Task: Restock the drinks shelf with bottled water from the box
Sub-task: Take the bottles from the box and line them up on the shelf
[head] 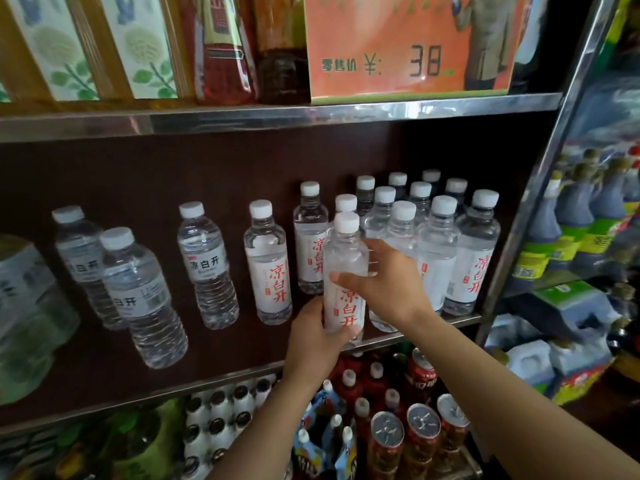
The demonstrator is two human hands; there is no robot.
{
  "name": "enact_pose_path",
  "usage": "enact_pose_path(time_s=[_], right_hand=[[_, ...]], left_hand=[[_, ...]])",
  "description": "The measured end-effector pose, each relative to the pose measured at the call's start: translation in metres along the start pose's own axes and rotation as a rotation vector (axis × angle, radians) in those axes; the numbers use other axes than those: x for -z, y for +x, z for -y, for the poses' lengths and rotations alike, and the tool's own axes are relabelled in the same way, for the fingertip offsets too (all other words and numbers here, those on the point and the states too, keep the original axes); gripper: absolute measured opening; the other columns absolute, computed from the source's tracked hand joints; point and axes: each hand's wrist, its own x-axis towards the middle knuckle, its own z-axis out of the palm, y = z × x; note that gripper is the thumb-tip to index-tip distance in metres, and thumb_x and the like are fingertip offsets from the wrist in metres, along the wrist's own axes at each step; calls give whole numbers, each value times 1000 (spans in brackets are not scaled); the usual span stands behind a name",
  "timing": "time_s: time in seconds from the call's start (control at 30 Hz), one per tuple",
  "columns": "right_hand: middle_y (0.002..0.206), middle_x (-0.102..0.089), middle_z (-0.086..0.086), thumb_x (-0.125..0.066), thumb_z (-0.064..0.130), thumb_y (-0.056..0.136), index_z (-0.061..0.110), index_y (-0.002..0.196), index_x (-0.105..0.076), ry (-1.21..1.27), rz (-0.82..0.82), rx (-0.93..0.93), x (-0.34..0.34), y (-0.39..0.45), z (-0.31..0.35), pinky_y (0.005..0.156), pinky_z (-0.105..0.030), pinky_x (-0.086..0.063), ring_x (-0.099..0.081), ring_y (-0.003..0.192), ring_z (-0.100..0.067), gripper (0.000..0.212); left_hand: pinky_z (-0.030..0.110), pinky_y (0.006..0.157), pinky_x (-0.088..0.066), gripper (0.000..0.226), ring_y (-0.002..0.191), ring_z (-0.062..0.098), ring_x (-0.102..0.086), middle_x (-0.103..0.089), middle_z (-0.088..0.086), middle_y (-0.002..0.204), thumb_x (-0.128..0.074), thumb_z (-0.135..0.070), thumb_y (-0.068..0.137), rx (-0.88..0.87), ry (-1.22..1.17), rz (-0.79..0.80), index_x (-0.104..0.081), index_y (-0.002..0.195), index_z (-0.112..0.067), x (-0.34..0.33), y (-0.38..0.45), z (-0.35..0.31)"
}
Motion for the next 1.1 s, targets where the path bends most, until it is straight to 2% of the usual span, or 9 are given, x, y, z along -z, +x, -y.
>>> enact_pose_path(time_s=[0.13,0.27,0.37,0.6,0.7,0.77,0.9,1.03,1.1], right_hand=[[106,-70,-3,-76,42,75,15,128,-54,-157,3,19,-1,9,4,77,-29,-54,-65,95,-18,63],[98,-64,-11,-66,42,85,8,115,-51,-448,18,30,1,14,17,65,-30,-42,-62,93,-28,49],[103,-64,-15,-64,30,90,4,121,-44,-521,13,42,-4,17,20,65,-29,-39,-62,98,-33,44],[95,-66,-14,-59,14,92,1,147,-17,-556,-25,60,-17,23,10,59,-29,-39,-66,90,-31,71],[99,-67,-14,-59,19,93,3,150,-11,-542,-23,76,-16,20,9,62,-29,-41,-65,94,-30,76],[101,-67,-14,-59,21,94,4,150,-10,-521,-30,82,-16,19,9,63,-29,-41,-65,96,-30,77],[98,-67,-12,-57,23,95,6,151,-9,-521,-13,77,-13,16,9,62,-28,-38,-65,95,-29,77],[93,-67,-11,-56,24,94,9,152,-4,-485,-5,81,-13,14,6,61,-28,-38,-65,88,-28,79],[88,-67,-9,-57,27,94,11,152,4,-501,12,89,-15,11,2,59,-28,-41,-65,82,-25,86]], left_hand=[[31,91,-54,51,102,-2,-63,-69,-15,108,-76,-29,65,29,-13,-7,-61,113,-35,-4,11,1],[36,87,-55,52,99,3,-64,-69,-12,104,-72,-40,59,58,36,-65,-62,108,-29,-10,23,3],[40,84,-56,50,94,9,-65,-68,-8,98,-67,-45,56,58,54,-113,-62,101,-25,-15,29,-2],[24,89,-49,56,107,11,-54,-52,-2,117,-71,-38,65,7,131,-112,-56,115,-19,-14,34,-3],[24,98,-39,79,132,16,-39,-33,-4,145,-69,-25,80,166,-215,-34,-26,146,-21,-15,35,-13],[28,108,-30,68,139,22,-32,-28,0,151,-47,-21,96,331,-518,-51,-10,152,-18,-16,44,-18],[49,113,-30,71,137,29,-36,-34,12,151,-42,-38,81,404,-629,-118,-28,148,-18,-20,68,3],[50,114,-29,99,139,30,-32,-30,16,153,-52,-45,57,371,-662,-168,-29,147,-12,-30,70,28],[44,113,-32,85,137,24,-36,-35,10,151,-50,-42,66,310,-618,-137,-34,145,-14,-24,55,7]])
